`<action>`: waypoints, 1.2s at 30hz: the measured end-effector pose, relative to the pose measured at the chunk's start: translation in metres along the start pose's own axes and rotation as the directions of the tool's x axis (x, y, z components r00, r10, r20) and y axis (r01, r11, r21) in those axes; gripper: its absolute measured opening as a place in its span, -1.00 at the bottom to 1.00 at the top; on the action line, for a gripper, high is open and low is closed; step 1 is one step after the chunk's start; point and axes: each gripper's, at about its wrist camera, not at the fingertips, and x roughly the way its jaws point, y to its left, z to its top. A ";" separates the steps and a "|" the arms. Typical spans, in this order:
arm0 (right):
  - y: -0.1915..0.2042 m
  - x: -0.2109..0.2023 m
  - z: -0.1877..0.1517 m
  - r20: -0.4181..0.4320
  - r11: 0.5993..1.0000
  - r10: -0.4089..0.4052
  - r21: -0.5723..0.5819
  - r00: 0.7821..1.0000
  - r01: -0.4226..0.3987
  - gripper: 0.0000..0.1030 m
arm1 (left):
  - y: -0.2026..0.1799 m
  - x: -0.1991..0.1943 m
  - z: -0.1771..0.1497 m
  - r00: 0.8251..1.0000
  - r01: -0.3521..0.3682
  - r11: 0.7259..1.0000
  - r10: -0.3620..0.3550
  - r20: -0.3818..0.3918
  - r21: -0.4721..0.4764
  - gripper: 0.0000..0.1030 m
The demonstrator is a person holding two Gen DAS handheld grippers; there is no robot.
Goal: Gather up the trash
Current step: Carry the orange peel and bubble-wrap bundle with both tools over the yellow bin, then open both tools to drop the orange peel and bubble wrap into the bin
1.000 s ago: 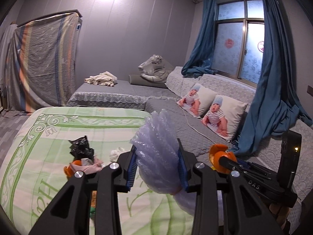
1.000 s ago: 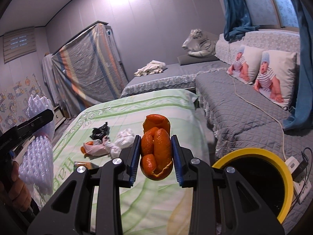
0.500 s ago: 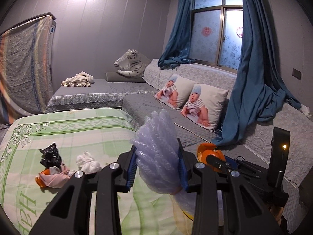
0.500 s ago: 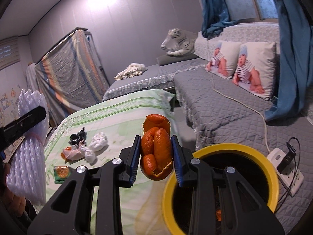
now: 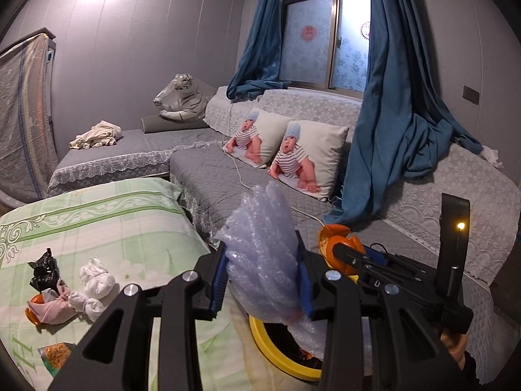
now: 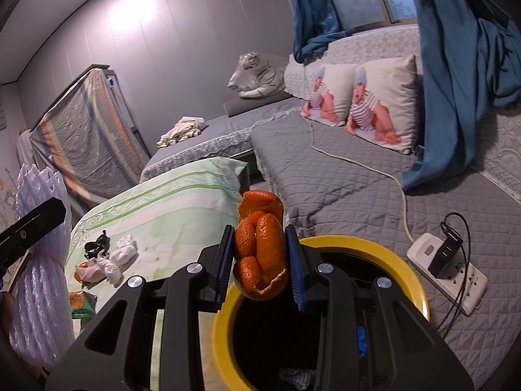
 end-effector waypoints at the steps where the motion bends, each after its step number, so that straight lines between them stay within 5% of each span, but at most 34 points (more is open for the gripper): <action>1: -0.003 0.001 0.000 -0.002 1.000 -0.006 0.005 1.000 0.006 -0.43 | -0.003 0.004 -0.001 1.000 0.005 1.000 -0.005 -0.008 0.004 -0.34; 18: -0.054 0.022 -0.020 -0.072 0.992 -0.061 0.104 0.996 0.068 -0.42 | -0.033 0.068 -0.027 0.992 0.067 0.997 -0.063 -0.114 0.032 -0.33; 28: -0.075 0.033 -0.031 -0.117 0.982 -0.080 0.159 0.990 0.098 -0.41 | -0.036 0.111 -0.047 0.970 0.107 0.994 -0.100 -0.220 0.021 -0.31; 36: -0.087 0.027 -0.032 -0.100 0.967 -0.116 0.215 0.988 0.135 -0.07 | -0.030 0.113 -0.054 0.968 0.106 0.994 -0.103 -0.230 0.000 0.17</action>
